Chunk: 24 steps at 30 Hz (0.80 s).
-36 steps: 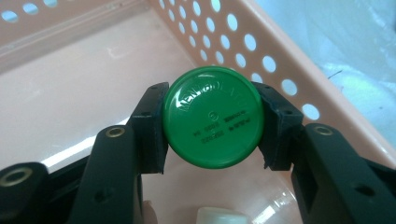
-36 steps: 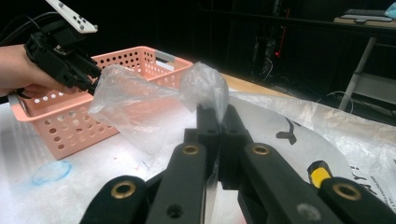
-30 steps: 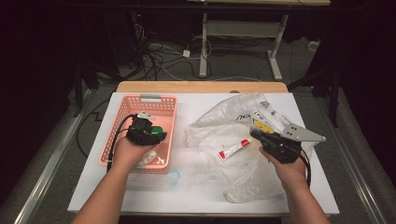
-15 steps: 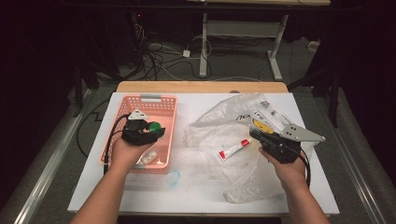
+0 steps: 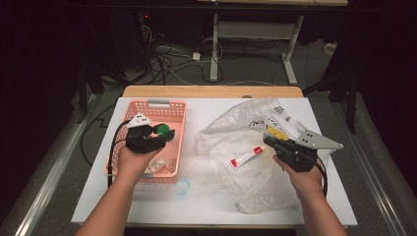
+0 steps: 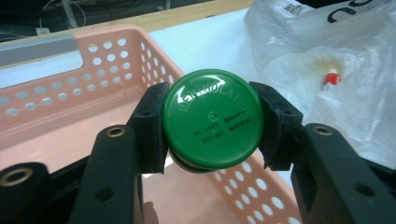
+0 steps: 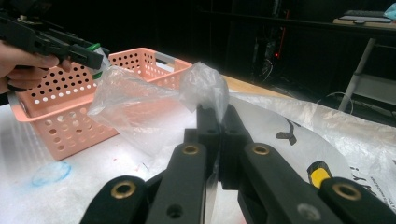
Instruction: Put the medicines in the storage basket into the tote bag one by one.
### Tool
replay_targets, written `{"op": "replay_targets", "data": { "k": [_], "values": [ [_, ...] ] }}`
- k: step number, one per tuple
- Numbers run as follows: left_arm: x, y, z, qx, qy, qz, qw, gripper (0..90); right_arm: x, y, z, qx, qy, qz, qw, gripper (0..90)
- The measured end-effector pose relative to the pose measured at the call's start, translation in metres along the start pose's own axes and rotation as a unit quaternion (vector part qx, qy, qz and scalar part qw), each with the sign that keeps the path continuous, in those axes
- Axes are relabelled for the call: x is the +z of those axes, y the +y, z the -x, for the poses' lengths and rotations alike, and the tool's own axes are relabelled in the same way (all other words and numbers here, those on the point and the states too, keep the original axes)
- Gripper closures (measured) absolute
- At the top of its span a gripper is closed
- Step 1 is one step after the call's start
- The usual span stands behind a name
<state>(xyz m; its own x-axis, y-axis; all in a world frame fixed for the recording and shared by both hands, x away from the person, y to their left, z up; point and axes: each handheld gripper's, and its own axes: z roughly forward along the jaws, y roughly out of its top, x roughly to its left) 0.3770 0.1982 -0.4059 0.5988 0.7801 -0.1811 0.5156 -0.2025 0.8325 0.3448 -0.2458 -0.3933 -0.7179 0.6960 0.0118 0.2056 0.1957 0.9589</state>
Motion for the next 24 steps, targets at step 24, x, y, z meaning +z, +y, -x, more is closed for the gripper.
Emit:
{"op": "replay_targets", "data": {
  "k": [24],
  "values": [
    [-0.019, -0.02, 0.048, 0.024, -0.032, 0.046, 0.9981, 49.8, 0.0, 0.0, -0.002, 0.002, 0.0, -0.002, 1.0, 90.0]
  ]
}}
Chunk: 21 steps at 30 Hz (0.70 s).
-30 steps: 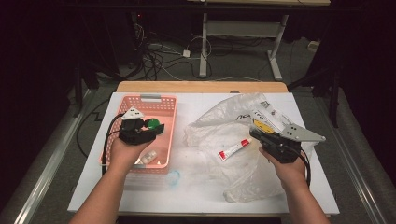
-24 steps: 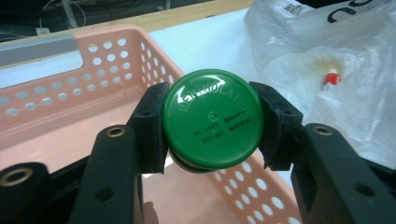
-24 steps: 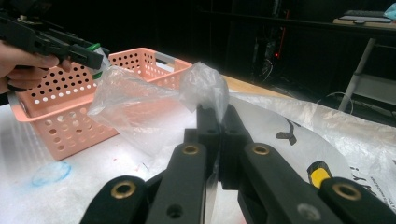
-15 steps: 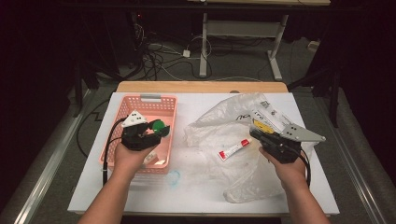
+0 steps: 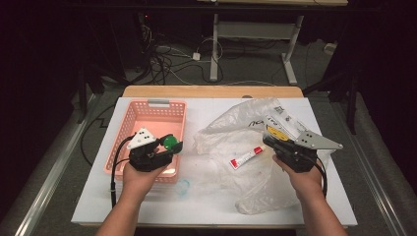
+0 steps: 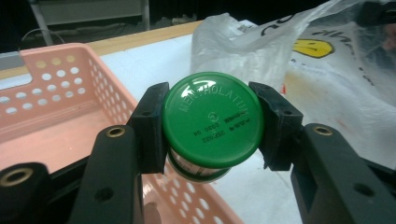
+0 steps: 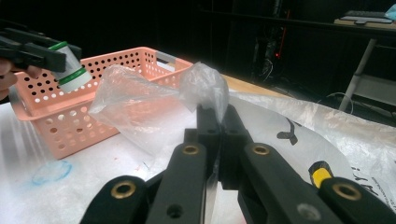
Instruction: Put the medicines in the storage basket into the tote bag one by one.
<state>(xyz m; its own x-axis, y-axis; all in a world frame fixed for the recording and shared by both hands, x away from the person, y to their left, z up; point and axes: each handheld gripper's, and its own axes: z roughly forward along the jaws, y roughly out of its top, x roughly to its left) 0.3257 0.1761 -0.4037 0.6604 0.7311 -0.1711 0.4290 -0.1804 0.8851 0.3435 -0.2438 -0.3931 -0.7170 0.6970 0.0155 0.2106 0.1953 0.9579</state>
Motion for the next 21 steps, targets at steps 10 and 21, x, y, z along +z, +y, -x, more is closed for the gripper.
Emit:
{"op": "replay_targets", "data": {
  "k": [10, 21],
  "values": [
    [-0.002, -0.003, 0.016, 0.01, -0.018, -0.004, 0.9998, 49.8, -0.001, 0.0, 0.0, -0.003, 0.002, 0.002, 1.0, 90.0],
    [0.005, -0.006, 0.034, 0.017, -0.048, -0.011, 0.9987, 49.8, -0.003, 0.001, 0.001, -0.005, 0.003, 0.005, 1.0, 90.0]
  ]
}}
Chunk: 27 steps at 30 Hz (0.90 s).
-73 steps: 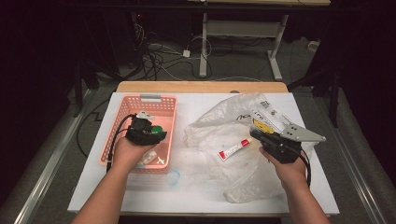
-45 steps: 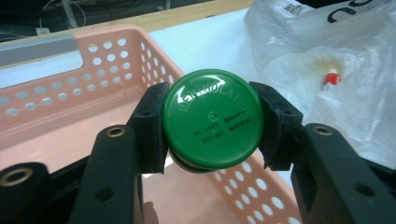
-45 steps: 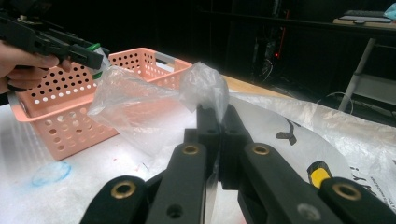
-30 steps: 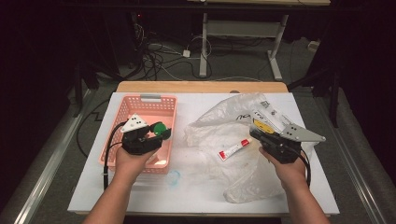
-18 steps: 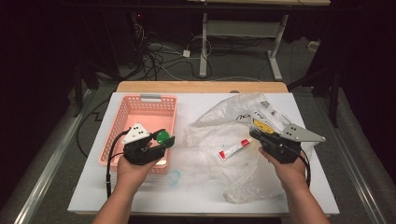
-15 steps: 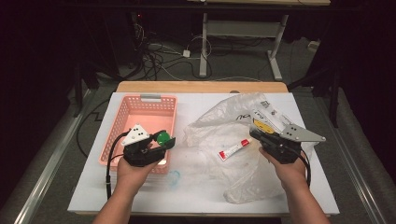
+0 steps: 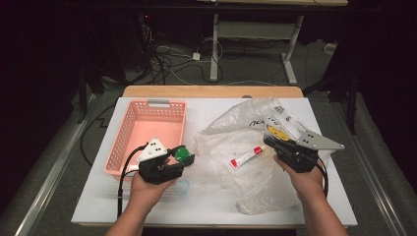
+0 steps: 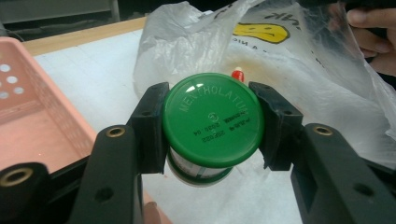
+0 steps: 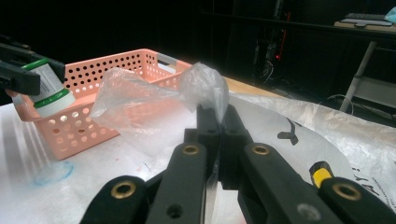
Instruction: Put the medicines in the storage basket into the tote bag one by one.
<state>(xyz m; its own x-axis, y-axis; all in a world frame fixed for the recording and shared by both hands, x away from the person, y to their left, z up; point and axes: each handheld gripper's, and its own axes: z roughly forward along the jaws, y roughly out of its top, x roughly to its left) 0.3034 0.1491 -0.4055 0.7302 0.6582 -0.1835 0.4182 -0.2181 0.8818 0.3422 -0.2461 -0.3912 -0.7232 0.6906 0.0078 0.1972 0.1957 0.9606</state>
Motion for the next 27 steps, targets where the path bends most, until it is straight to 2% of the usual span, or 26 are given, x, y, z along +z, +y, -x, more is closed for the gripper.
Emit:
{"op": "replay_targets", "data": {
  "k": [27],
  "values": [
    [0.027, -0.003, 0.037, 0.035, -0.038, -0.022, 0.9984, 49.8, -0.001, 0.001, -0.001, -0.001, -0.001, -0.001, 1.0, 90.0]
  ]
}}
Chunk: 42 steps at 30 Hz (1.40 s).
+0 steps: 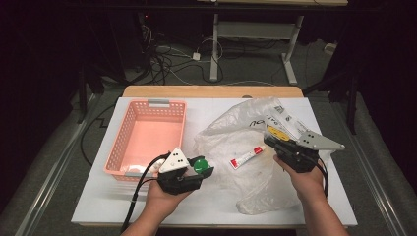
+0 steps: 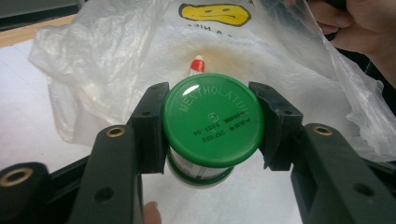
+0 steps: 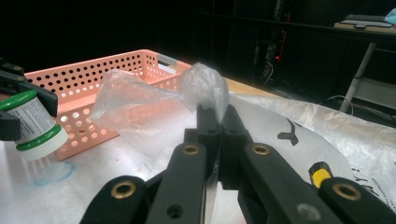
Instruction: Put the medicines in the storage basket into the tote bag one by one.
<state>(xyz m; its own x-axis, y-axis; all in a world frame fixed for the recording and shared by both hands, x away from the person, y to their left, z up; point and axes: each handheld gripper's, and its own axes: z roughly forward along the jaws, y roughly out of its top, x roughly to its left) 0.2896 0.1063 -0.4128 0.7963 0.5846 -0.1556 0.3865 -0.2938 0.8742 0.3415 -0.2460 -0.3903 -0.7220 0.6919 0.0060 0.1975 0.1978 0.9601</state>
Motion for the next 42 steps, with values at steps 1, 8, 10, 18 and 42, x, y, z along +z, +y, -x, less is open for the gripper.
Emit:
{"op": "replay_targets", "data": {
  "k": [1, 8, 10, 18, 42],
  "values": [
    [0.001, 0.0, 0.001, 0.001, -0.001, -0.001, 1.0, 49.8, 0.0, 0.0, 0.0, 0.001, 0.0, 0.0, 1.0, 90.0],
    [0.014, 0.004, 0.006, 0.01, -0.004, -0.008, 0.9999, 49.8, 0.001, 0.0, 0.0, -0.002, -0.001, -0.001, 1.0, 90.0],
    [0.018, 0.006, 0.007, 0.011, -0.005, -0.006, 0.9999, 49.8, 0.002, -0.001, 0.0, -0.001, 0.0, -0.002, 1.0, 90.0],
    [0.034, 0.018, 0.011, 0.016, -0.012, -0.002, 0.9998, 49.8, 0.002, 0.0, -0.001, -0.002, 0.0, -0.001, 1.0, 90.0],
    [0.093, 0.029, 0.016, 0.027, -0.022, -0.013, 0.9993, 49.8, 0.001, 0.001, 0.0, -0.001, 0.0, 0.003, 1.0, 90.0]
  ]
}}
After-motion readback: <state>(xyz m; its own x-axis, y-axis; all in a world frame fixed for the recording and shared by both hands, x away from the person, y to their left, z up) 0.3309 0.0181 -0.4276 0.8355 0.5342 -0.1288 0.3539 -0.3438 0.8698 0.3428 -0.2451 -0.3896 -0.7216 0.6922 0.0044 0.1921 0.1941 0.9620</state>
